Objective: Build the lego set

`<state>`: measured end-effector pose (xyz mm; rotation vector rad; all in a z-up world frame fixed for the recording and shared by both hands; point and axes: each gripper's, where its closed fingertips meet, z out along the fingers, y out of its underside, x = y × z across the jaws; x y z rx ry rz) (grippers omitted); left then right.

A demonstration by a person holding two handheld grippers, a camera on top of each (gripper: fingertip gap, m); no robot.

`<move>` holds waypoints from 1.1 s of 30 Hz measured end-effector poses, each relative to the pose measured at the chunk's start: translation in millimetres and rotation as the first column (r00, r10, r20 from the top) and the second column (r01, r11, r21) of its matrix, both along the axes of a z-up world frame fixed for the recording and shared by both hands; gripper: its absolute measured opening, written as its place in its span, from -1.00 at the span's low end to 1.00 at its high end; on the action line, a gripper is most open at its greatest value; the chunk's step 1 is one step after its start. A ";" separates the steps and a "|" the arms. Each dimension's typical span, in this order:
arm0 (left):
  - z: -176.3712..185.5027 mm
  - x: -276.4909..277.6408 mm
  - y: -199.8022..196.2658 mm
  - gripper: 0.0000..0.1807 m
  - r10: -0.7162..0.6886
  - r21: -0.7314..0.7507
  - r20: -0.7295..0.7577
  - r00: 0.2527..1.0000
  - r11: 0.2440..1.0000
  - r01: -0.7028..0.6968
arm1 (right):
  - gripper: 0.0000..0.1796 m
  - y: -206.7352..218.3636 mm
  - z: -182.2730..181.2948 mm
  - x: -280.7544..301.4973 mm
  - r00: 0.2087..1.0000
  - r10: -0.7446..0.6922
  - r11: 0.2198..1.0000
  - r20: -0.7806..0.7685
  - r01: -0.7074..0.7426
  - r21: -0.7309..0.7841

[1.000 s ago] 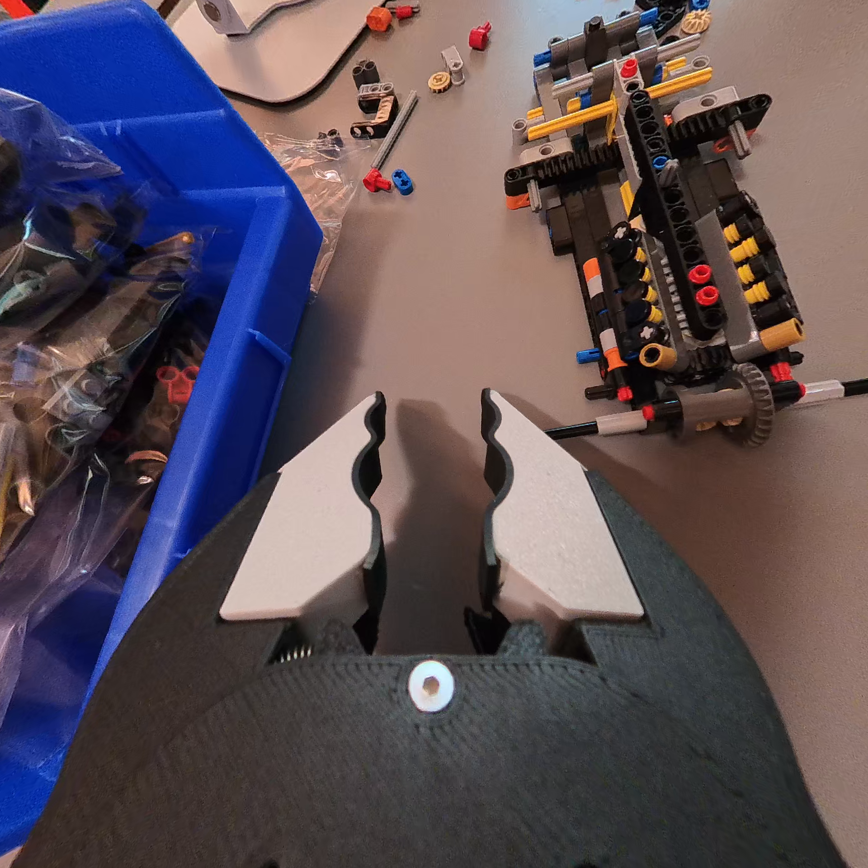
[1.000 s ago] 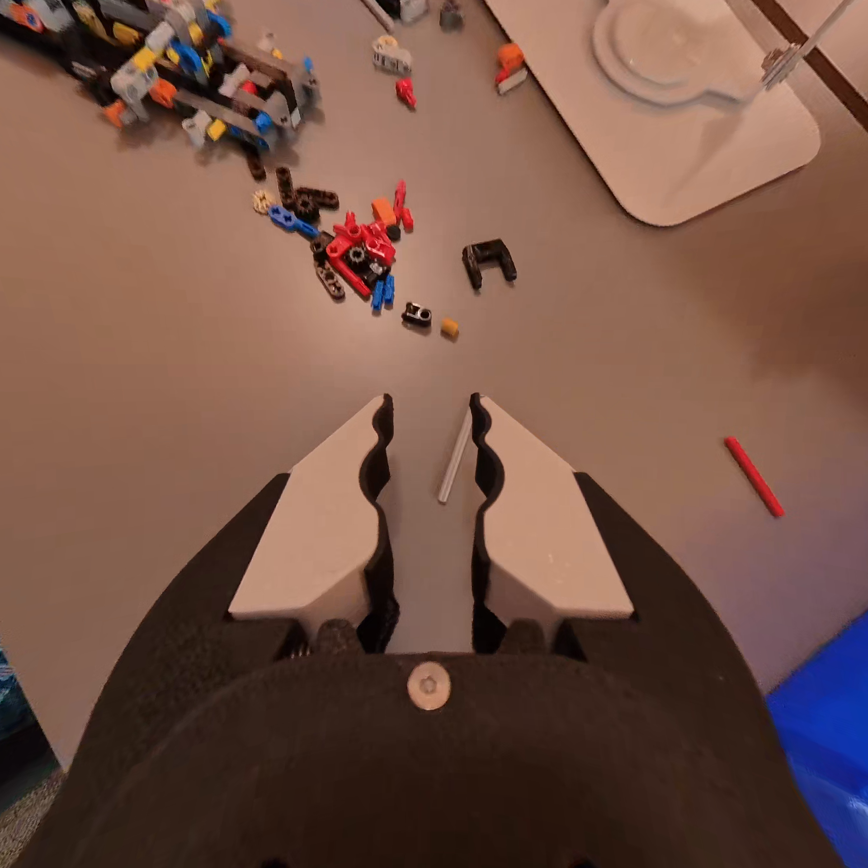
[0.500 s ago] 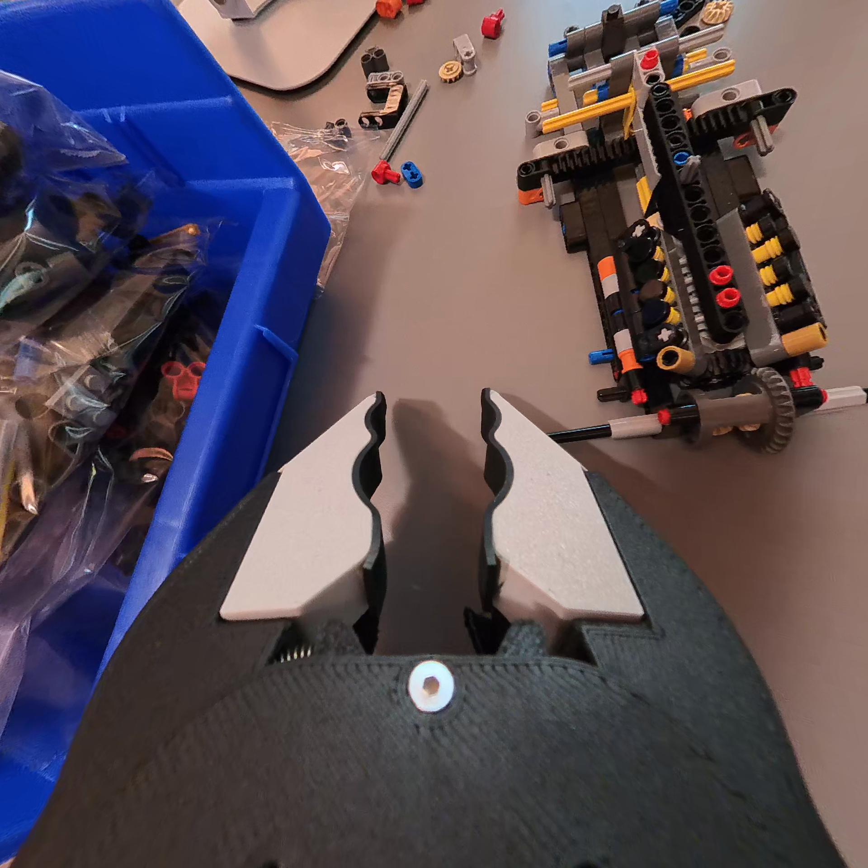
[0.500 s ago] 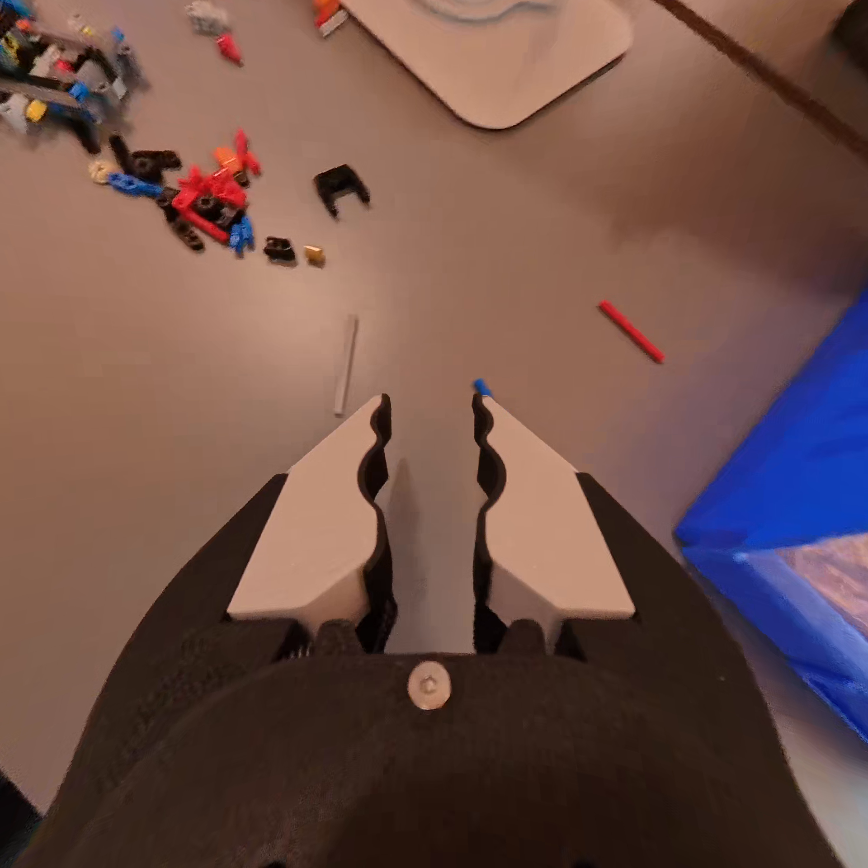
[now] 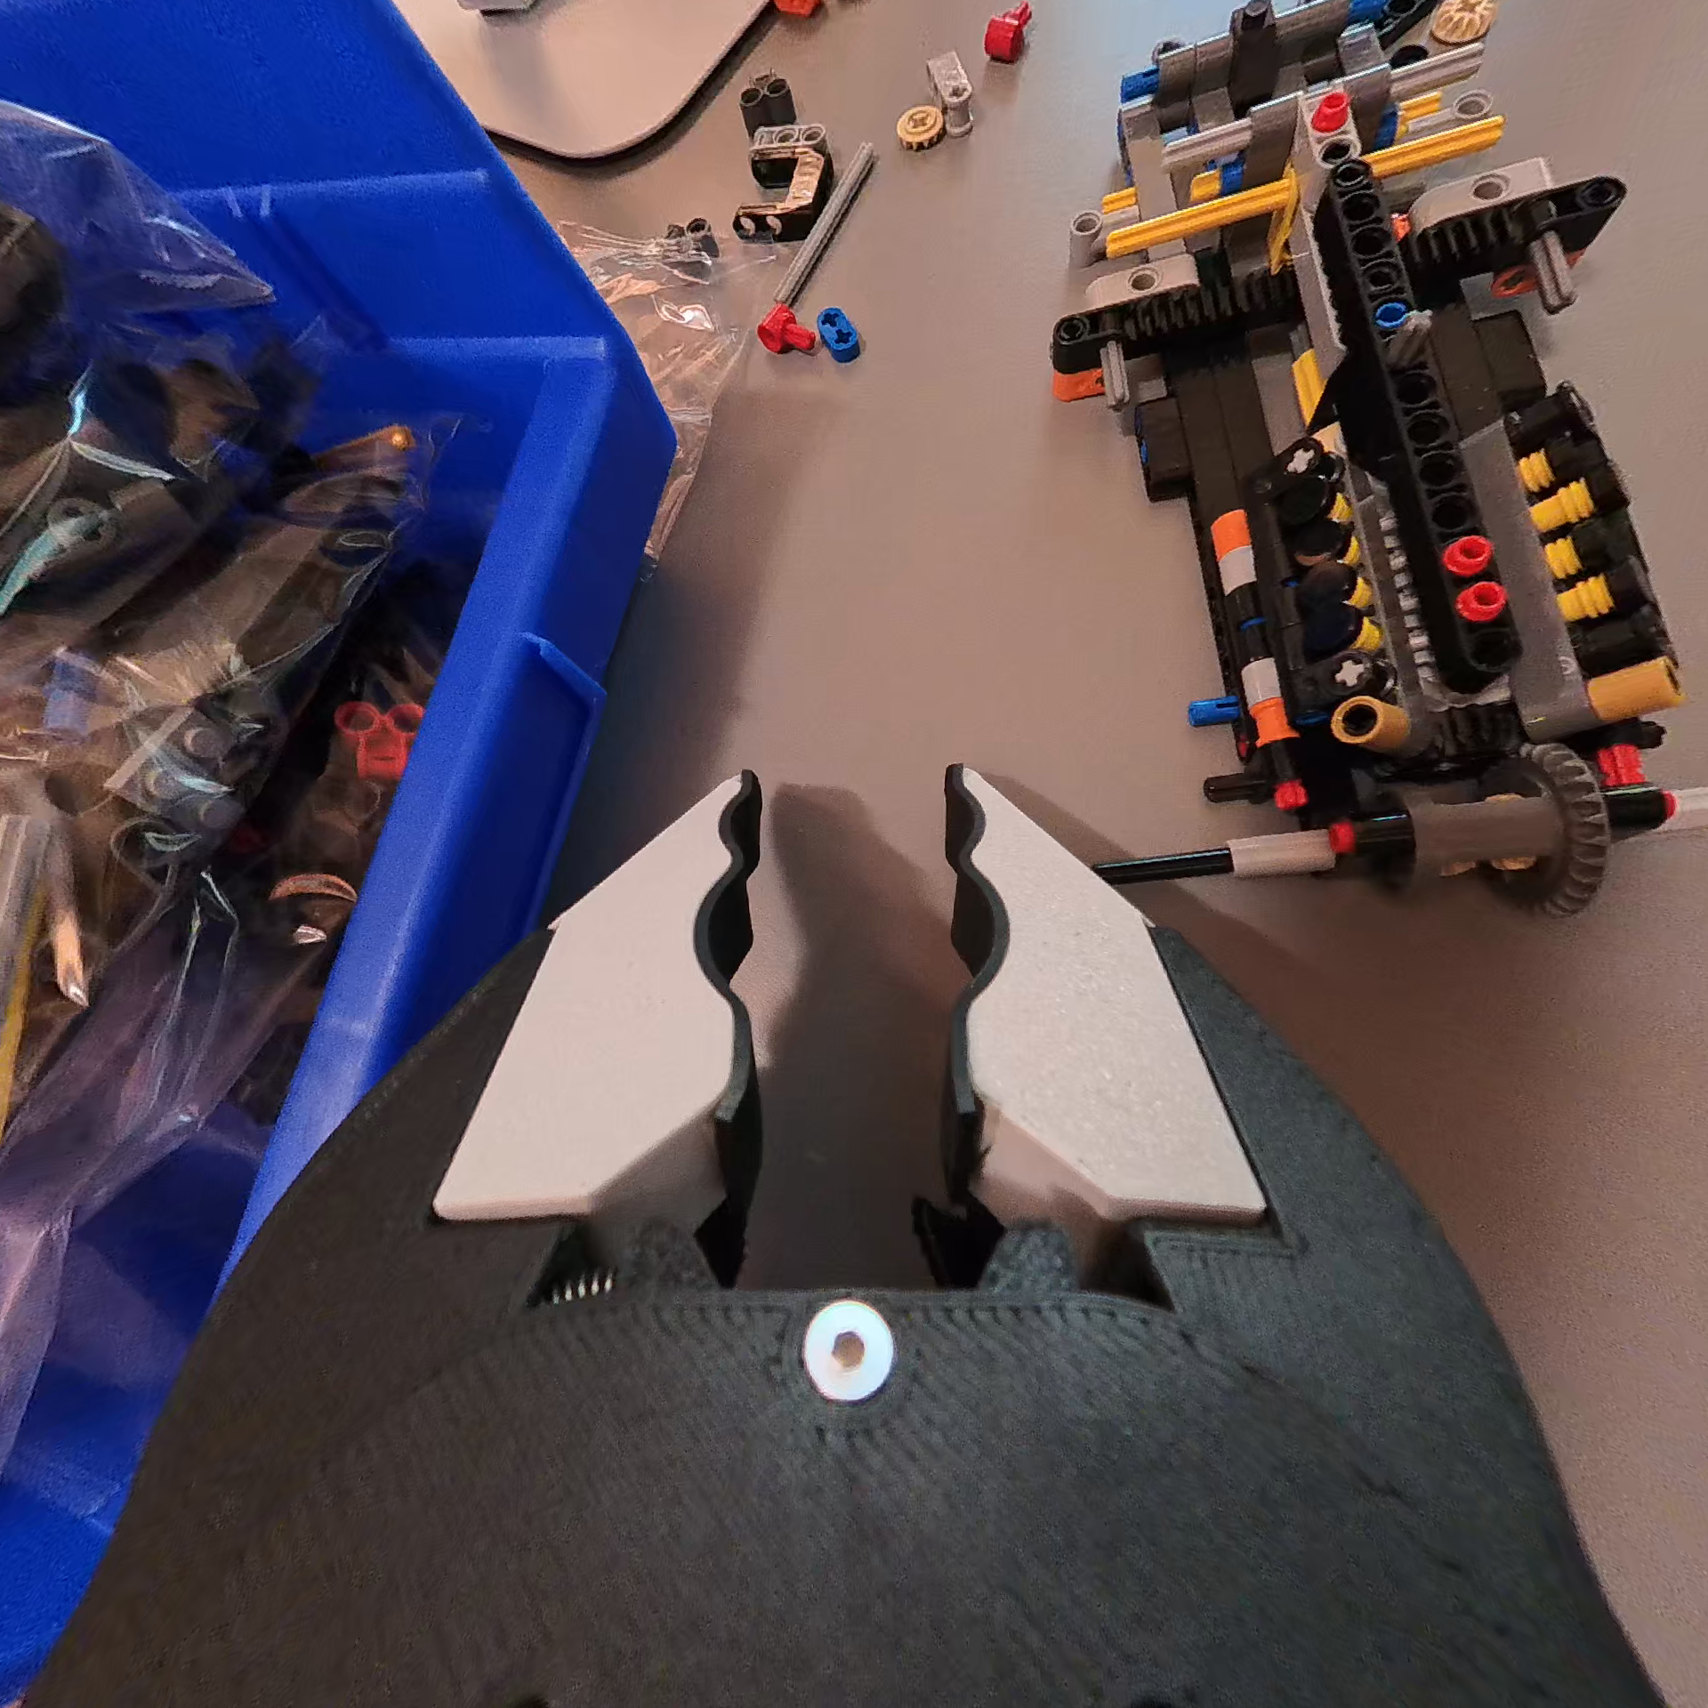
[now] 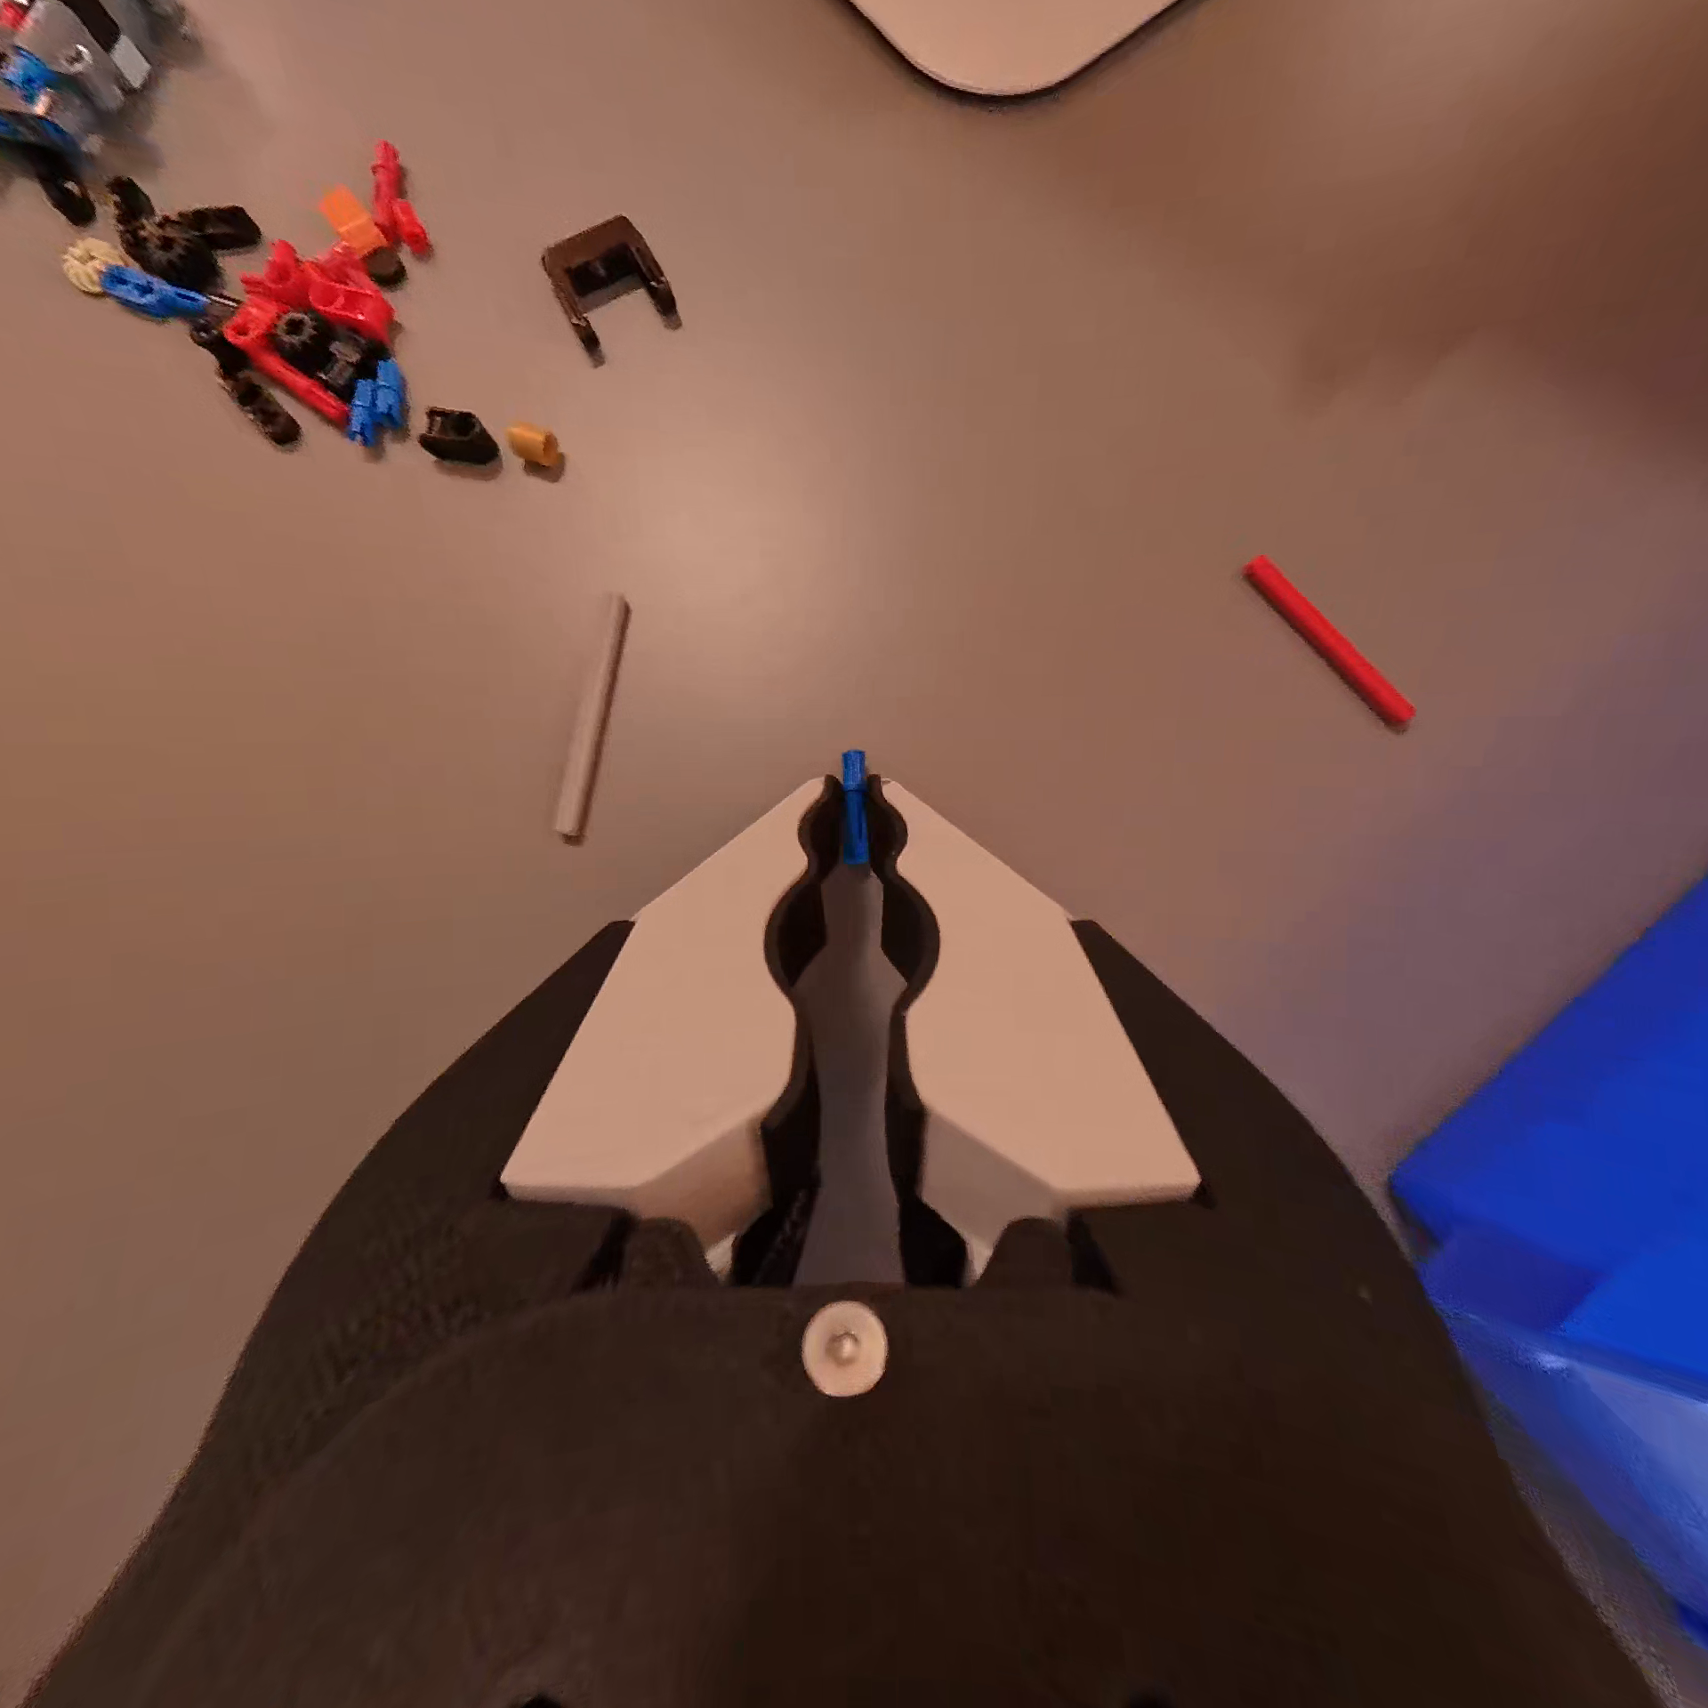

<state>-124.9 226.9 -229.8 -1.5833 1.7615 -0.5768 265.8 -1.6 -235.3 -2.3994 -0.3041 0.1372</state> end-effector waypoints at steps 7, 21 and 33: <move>-0.2 1.2 0.8 -0.57 -0.001 -0.005 -0.001 1.000 1.000 0.001 | -0.97 5.2 25.3 -70.9 0.987 0.160 0.986 -0.014 -0.159 0.053; -0.5 1.7 2.2 -0.57 0.006 -0.009 -0.004 1.000 1.000 -0.006 | -0.93 22.9 6.8 -124.5 0.958 0.284 0.958 0.026 -0.285 0.020; 4.1 4.5 11.1 -0.57 0.045 0.008 0.024 0.999 0.999 -0.045 | -0.72 52.8 40.1 -95.7 0.973 0.228 0.959 0.024 -0.229 0.167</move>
